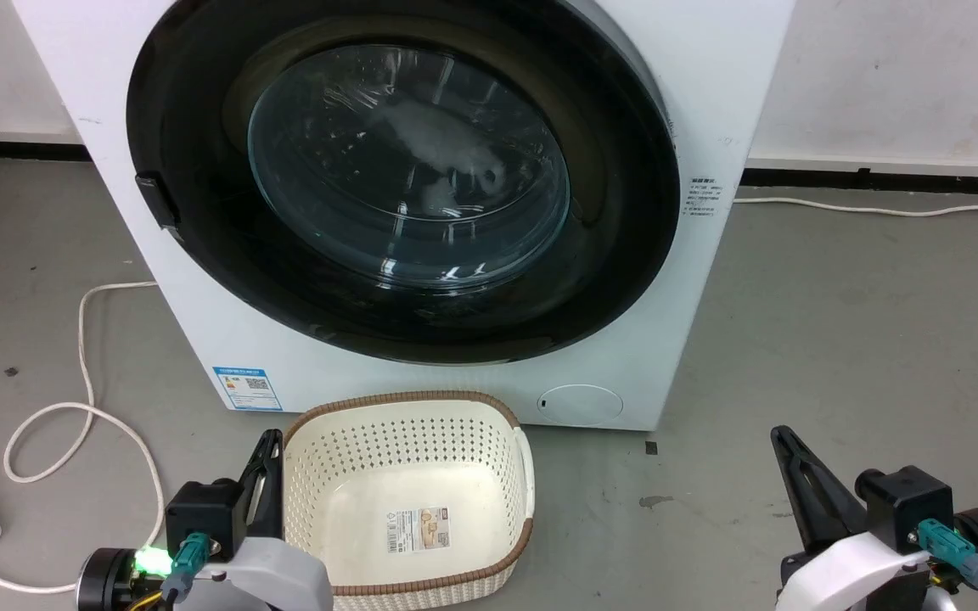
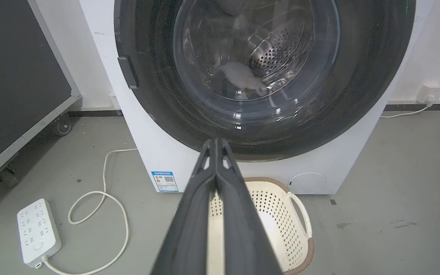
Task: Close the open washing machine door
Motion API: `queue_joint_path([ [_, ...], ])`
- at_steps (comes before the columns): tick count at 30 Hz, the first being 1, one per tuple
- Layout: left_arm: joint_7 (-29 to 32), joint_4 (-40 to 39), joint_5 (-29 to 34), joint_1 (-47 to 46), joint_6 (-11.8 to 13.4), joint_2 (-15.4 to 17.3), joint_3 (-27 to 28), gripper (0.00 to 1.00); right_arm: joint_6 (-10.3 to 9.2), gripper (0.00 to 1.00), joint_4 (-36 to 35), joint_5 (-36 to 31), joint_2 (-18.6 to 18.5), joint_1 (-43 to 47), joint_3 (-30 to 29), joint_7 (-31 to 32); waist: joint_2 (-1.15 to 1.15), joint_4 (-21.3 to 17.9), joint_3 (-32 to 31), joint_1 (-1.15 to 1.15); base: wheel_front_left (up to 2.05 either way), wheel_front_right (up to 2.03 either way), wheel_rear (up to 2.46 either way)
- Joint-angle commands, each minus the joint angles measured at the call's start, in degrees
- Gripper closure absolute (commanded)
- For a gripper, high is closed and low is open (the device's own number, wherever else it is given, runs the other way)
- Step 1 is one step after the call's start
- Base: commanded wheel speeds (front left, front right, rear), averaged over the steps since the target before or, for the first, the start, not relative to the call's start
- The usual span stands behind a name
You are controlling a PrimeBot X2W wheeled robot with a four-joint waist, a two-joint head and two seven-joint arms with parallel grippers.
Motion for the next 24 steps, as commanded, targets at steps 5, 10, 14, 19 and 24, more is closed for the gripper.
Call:
queue_joint_path([
  [5, 0.02, -0.26, 0.14, -0.85, 0.16, 0.0, 0.05, 1.0, 0.05, 1.0, -0.32, -0.42, 0.28, -0.78, -0.03, 0.03, 0.0, 0.0, 0.0, 0.0, 0.0, 0.0, 0.0],
  [10, 0.02, -0.26, 0.14, -0.85, 0.16, 0.0, 0.05, 1.0, 0.05, 1.0, -0.32, -0.42, 0.28, -0.78, -0.03, 0.03, 0.0, 0.0, 0.0, 0.0, 0.0, 0.0, 0.0],
  [14, 0.02, -0.26, 0.14, -0.85, 0.16, 0.0, 0.05, 1.0, 0.05, 1.0, -0.32, -0.42, 0.28, -0.78, -0.03, 0.03, 0.0, 0.0, 0.0, 0.0, 0.0, 0.0, 0.0],
  [19, 0.02, -0.26, 0.14, -0.85, 0.16, 0.0, 0.05, 1.0, 0.05, 1.0, -0.32, -0.42, 0.28, -0.78, -0.03, 0.03, 0.0, 0.0, 0.0, 0.0, 0.0, 0.0, 0.0],
  [24, 0.02, -0.26, 0.14, -0.85, 0.16, 0.0, 0.05, 1.0, 0.05, 1.0, -0.32, -0.42, 0.28, -0.78, -0.03, 0.03, 0.0, 0.0, 0.0, 0.0, 0.0, 0.0, 0.0],
])
